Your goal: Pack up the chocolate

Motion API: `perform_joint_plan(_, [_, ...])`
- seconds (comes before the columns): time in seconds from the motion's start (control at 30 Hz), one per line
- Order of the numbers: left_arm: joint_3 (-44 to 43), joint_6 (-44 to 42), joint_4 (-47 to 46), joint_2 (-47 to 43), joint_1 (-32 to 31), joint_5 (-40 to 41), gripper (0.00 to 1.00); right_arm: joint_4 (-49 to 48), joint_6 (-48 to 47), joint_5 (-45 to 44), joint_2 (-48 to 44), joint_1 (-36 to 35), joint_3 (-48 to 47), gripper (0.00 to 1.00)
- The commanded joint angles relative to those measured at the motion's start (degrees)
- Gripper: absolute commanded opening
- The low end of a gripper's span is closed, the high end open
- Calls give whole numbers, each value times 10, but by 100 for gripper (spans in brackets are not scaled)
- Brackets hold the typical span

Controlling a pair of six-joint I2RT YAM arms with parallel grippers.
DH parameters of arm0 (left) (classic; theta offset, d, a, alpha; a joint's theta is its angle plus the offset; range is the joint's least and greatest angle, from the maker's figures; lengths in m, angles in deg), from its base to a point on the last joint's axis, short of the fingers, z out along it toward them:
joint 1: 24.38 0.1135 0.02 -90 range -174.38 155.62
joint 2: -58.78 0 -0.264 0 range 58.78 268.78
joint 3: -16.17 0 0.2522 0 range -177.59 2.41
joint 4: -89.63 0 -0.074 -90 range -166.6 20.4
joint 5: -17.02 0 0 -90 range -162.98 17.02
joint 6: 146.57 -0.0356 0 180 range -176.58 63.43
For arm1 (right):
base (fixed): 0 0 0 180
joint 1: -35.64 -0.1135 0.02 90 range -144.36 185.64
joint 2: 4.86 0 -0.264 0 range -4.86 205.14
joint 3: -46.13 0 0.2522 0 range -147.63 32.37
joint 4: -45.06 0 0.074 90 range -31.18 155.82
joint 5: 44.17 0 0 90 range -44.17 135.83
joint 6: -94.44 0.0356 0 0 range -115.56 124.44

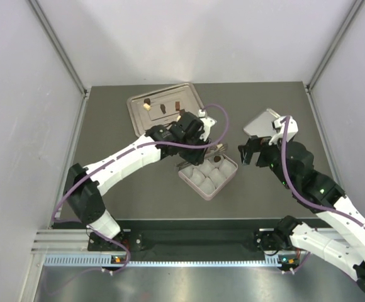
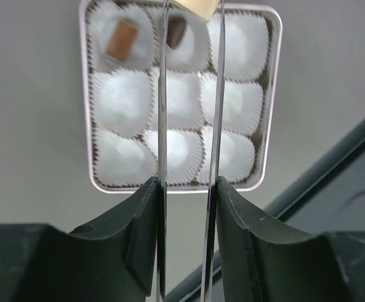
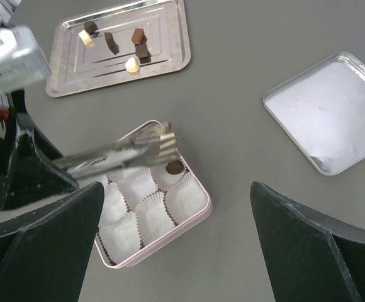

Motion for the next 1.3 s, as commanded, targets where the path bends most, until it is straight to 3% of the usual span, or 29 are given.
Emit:
perform_joint_plan(0.0, [15, 6, -23, -36, -8, -34, 40, -2, 13, 4, -9, 7, -24, 100])
perform_joint_plan(0.53, [46, 23, -60, -1, -40, -69, 42, 3, 19, 3, -22, 6, -23, 100])
perform_joint_plan(1.27, [-16, 16, -27, 24, -46, -28, 54, 6, 15, 0, -25, 6, -24, 100])
